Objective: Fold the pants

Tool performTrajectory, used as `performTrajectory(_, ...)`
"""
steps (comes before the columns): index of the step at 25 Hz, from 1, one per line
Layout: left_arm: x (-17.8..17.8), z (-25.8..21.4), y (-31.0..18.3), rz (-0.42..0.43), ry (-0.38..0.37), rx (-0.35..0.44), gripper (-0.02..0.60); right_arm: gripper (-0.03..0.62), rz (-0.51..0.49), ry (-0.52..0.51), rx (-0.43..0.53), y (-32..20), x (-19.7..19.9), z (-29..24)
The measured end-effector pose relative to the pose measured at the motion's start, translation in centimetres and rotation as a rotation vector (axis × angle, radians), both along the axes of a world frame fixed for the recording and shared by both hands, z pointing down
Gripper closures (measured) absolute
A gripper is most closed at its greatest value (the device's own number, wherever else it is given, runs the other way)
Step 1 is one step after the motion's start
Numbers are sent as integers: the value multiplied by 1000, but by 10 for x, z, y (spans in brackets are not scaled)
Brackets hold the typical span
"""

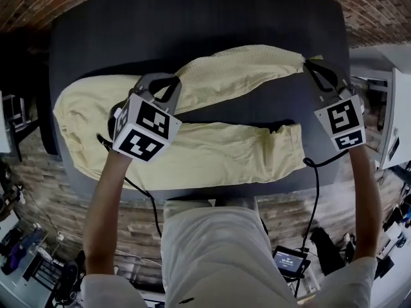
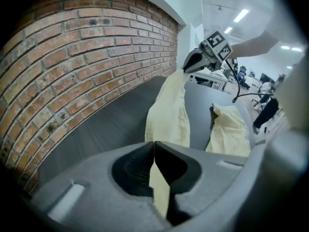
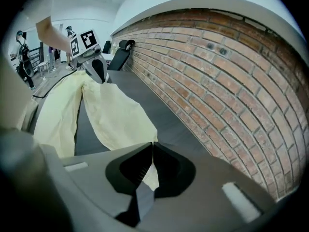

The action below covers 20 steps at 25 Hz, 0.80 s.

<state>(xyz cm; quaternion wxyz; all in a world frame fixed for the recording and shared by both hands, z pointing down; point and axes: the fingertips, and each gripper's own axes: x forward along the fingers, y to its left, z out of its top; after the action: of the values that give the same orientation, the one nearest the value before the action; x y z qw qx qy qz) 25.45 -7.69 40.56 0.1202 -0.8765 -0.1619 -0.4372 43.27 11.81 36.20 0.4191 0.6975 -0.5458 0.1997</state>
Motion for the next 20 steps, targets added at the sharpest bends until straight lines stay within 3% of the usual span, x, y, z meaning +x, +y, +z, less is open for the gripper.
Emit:
performTrajectory(11,-75,-19,39,-51,-36,-15,571,579,84,-81,69,61,-78,-14)
performTrajectory(20,-129,-16,79,-81,-87,-37,571,579,79,-110,67,111,-141,-2)
